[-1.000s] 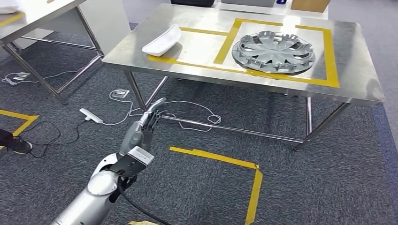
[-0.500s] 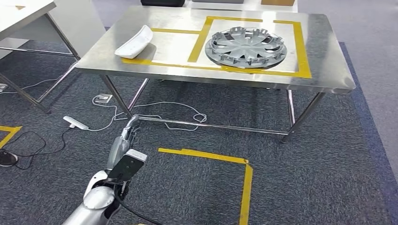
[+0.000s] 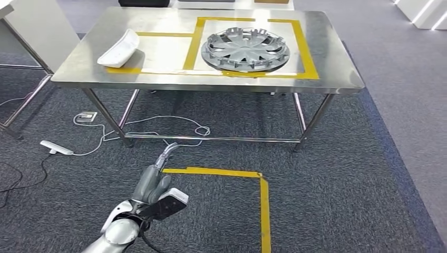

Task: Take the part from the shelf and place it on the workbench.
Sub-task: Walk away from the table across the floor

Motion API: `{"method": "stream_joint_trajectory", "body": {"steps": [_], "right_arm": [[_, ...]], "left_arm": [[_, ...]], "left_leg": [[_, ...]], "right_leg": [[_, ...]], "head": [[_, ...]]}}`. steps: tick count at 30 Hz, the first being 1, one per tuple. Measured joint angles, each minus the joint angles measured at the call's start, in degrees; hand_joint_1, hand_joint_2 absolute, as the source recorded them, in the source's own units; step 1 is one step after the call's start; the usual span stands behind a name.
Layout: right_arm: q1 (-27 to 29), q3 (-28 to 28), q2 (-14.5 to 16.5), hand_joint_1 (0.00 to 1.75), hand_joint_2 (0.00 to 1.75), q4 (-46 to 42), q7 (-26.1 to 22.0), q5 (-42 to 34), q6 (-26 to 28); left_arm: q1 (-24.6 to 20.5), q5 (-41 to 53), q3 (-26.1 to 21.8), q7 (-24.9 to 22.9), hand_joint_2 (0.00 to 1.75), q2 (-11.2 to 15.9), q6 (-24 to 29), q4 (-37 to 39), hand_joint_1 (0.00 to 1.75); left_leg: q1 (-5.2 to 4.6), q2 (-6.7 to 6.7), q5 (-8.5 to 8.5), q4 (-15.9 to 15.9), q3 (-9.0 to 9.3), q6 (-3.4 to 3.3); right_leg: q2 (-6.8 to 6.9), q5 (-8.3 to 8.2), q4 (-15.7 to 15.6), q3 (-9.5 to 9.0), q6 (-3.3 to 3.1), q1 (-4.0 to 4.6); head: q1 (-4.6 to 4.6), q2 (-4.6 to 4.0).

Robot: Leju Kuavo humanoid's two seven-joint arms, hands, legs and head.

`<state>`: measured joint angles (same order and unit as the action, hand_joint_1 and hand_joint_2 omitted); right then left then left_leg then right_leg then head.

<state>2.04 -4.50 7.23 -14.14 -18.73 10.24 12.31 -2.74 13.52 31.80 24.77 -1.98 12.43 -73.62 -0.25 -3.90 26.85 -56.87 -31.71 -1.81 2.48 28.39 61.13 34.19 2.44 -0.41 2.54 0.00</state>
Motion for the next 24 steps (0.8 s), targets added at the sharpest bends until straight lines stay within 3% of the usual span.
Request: {"method": "stream_joint_trajectory", "body": {"steps": [2,4,5,7,8,10,11,12,14,16,18,19,21,22,24], "right_arm": [[-0.2,0.0,0.0,0.0,0.0,0.0,0.0,0.0,0.0],[-0.1,0.0,0.0,0.0,0.0,0.0,0.0,-0.1,0.0],[0.1,0.0,0.0,0.0,0.0,0.0,0.1,-0.1,0.0],[0.2,0.0,0.0,0.0,0.0,0.0,0.1,-0.1,0.1],[0.2,0.0,0.0,0.0,0.0,0.0,0.1,-0.1,0.1],[0.1,0.0,0.0,0.0,0.0,0.0,0.1,-0.2,0.1],[0.1,0.0,0.0,0.0,0.0,0.0,0.1,-0.3,0.1],[0.2,0.0,0.0,0.0,0.0,0.0,0.2,-0.3,0.1],[0.4,0.1,0.1,0.0,0.0,0.0,0.2,-0.5,0.1],[0.3,0.1,0.1,0.0,0.0,0.0,0.2,-0.6,0.1],[0.3,0.1,0.1,0.0,0.0,0.0,0.2,-0.6,0.1],[0.4,0.1,0.1,0.0,0.0,0.0,0.2,-0.6,0.1],[0.7,0.1,0.1,0.0,0.0,0.0,0.3,-0.8,0.2],[0.7,0.1,0.1,0.0,0.0,0.0,0.4,-0.9,0.2],[0.6,0.1,0.1,0.0,0.0,0.0,0.5,-1.2,0.4]], "left_arm": [[0.0,0.0,0.5,0.0,0.0,0.0,-0.2,0.6,0.0],[0.0,0.1,0.9,0.0,0.0,0.0,-0.3,1.1,0.0],[0.0,0.1,1.1,0.0,0.0,0.0,-0.4,1.4,0.0],[-0.1,0.2,1.4,0.1,0.0,0.1,-0.6,1.8,0.0],[0.0,0.2,1.5,0.1,0.0,0.2,-0.8,2.2,0.0],[0.4,0.2,1.9,0.0,0.0,0.5,-0.9,3.3,0.0],[0.7,0.2,2.0,0.0,0.0,0.7,-0.9,3.9,0.0],[0.9,0.2,2.0,-0.1,0.0,0.8,-0.9,4.6,0.0],[1.1,0.2,2.0,-0.1,0.0,1.0,-0.7,5.6,0.0],[1.3,0.1,2.0,-0.2,0.0,1.2,-0.6,6.5,0.0],[1.5,0.1,2.1,-0.2,0.0,1.4,-0.5,7.1,0.0],[1.5,0.1,2.1,-0.3,0.0,1.4,-0.4,7.3,0.0],[1.6,0.1,2.1,-0.5,0.0,1.5,0.1,7.6,0.0],[1.6,0.1,2.1,-0.6,0.0,1.5,0.5,7.9,0.0],[2.1,-0.4,2.2,-0.8,0.0,1.8,1.7,9.1,0.0]], "left_leg": [[-0.36,-0.98,0.11,-0.1,0.07,0.48],[-0.42,-1.96,0.15,-0.2,0.13,1.0],[-0.31,-1.74,0.45,-0.4,0.12,1.33],[-0.02,0.39,2.73,-3.2,-0.89,1.98],[0.14,1.82,4.67,-6.4,-2.19,2.23],[0.27,3.03,8.03,-13.5,-5.36,2.4],[0.28,3.18,8.47,-15.7,-6.33,2.4],[0.29,3.25,7.74,-15.7,-6.36,2.35],[0.4,4.15,3.92,-10.4,-3.75,2.14],[0.72,6.89,1.22,-3.8,-0.66,1.84],[0.81,8.44,0.99,-1.2,0.24,1.57],[0.77,8.02,1.0,-1.0,0.22,1.37],[0.76,6.84,0.69,-0.7,0.24,0.73],[0.8,6.11,0.57,-0.6,0.29,0.4],[0.65,4.45,0.56,-0.5,0.31,0.04]], "right_leg": [[1.39,-0.89,-4.0,-2.3,-0.64,0.3],[0.41,-1.04,-4.3,-2.28,-1.33,0.4],[-0.13,-1.2,-4.4,-2.21,-1.65,0.34],[-1.24,-1.6,-4.6,-2.18,-2.31,0.1],[-1.85,-1.74,-4.7,-2.11,-2.54,0.02],[-3.26,-1.88,-4.6,-1.92,-2.79,0.03],[-4.02,-1.92,-4.6,-1.86,-2.82,0.05],[-4.77,-1.97,-4.6,-1.83,-2.81,0.06],[-6.24,-2.05,-4.4,-1.82,-2.69,0.05],[-7.6,-2.12,-4.1,-1.43,-2.31,0.15],[-8.74,-2.35,-3.8,-0.66,-1.61,0.07],[-9.31,-2.51,-3.8,-0.26,-1.2,-0.08],[-8.31,-2.08,-3.0,0.57,-0.59,-0.16],[-6.93,-0.98,-1.2,1.56,-0.39,-0.1],[-4.0,2.55,5.5,4.75,-0.11,-0.03]], "head": [[-0.15,0.0],[-0.31,0.0],[-0.33,0.0],[-0.51,0.0],[-0.61,0.0],[-0.68,0.0],[-0.68,0.0],[-0.67,0.0],[-0.68,0.0],[-0.65,0.0],[-0.61,0.0],[-0.6,0.0],[-0.5,0.0],[-0.32,0.0],[-0.03,0.0]]}}
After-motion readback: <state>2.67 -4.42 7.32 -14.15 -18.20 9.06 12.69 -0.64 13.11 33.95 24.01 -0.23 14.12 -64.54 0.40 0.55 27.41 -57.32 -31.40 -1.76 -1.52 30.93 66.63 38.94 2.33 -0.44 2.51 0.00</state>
